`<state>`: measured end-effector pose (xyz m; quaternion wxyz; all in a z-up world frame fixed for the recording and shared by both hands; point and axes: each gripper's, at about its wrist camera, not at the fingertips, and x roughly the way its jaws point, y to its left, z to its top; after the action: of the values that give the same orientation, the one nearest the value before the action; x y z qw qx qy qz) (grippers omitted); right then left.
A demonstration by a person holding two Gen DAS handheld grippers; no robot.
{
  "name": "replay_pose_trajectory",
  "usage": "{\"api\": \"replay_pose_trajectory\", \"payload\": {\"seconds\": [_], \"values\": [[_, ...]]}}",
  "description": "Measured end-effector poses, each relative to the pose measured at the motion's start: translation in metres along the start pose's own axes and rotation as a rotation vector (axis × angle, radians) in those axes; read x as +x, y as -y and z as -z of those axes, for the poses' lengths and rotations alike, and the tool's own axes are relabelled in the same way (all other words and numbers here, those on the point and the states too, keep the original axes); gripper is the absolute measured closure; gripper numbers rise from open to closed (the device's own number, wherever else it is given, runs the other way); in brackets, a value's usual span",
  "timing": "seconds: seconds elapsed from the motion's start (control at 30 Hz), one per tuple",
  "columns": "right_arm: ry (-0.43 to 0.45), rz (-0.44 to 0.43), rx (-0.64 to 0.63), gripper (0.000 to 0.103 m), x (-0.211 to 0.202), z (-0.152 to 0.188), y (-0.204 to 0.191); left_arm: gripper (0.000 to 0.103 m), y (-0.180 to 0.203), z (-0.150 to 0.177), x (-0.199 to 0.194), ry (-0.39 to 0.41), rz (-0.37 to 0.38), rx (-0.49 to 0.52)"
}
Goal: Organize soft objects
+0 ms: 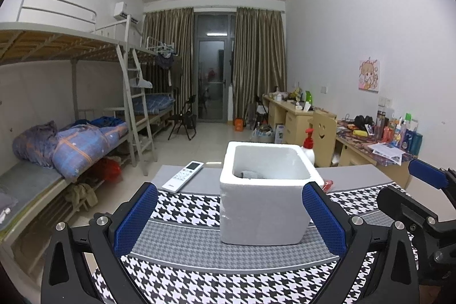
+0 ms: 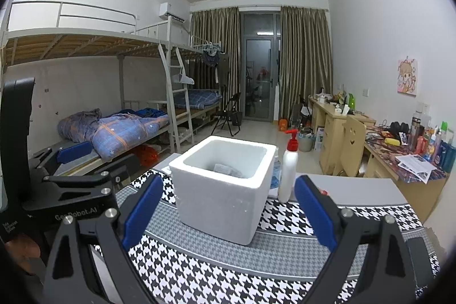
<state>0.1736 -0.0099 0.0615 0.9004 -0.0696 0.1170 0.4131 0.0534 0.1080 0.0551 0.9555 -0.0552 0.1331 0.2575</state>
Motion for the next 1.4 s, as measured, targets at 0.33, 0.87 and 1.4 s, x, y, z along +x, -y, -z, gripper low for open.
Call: {"api": "replay_pose_trajectory", "payload": {"seconds": [0.33, 0.87, 1.4], "values": [[0.044, -0.002, -0.01, 0.002, -0.025, 0.017, -0.01, 0.001, 0.006, 0.019, -0.031, 0.029, 0.001, 0.041], [0.072, 0.036, -0.002, 0.001, -0.043, 0.051, -0.014, 0.001, 0.004, 0.053, -0.048, 0.105, -0.035, 0.041], [0.112, 0.088, 0.029, 0.001, -0.049, 0.071, -0.009, 0.001, 0.001, 0.07, -0.054, 0.128, -0.027, 0.035]]}}
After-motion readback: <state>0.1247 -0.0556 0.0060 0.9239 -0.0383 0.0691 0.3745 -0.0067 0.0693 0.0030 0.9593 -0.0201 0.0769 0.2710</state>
